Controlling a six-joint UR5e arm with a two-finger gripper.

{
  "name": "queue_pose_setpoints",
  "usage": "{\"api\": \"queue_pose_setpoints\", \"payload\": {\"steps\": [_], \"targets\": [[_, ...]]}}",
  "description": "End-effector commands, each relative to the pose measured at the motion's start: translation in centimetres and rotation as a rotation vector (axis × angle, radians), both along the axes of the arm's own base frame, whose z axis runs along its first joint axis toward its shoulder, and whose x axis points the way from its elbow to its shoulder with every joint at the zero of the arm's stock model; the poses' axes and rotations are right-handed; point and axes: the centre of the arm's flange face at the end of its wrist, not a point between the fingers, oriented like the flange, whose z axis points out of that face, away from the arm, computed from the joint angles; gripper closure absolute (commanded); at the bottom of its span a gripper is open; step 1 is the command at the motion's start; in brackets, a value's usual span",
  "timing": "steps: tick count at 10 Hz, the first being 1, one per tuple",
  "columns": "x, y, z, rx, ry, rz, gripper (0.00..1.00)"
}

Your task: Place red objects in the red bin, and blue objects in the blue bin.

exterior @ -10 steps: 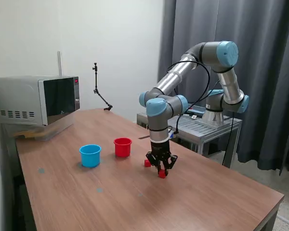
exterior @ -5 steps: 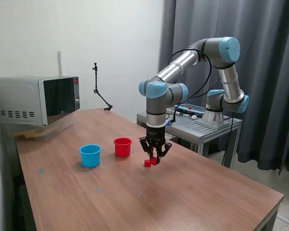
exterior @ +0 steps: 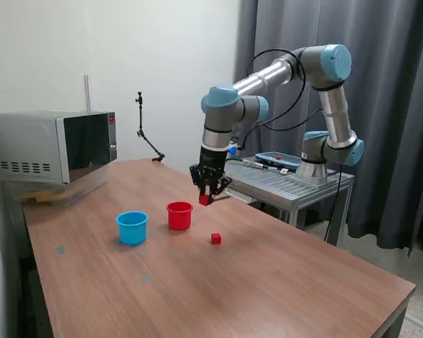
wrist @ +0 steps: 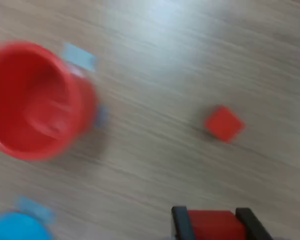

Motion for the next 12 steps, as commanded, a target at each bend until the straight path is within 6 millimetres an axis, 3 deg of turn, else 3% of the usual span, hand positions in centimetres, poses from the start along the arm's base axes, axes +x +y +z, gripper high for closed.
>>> {"api": "queue_pose_setpoints", "payload": {"steps": [1,5,8,12], "targets": [[0.6,5.7,1.3,0.042,0.010,-0.117,1.00],[1.7,10.6,-0.8,0.037,-0.037,-0.190,1.00],[3.5,11.2,-3.6,0.025,-0.097,-0.206,1.00],[3.3,11.7,-3.9,0.021,-0.096,-0.225,1.00]]}}
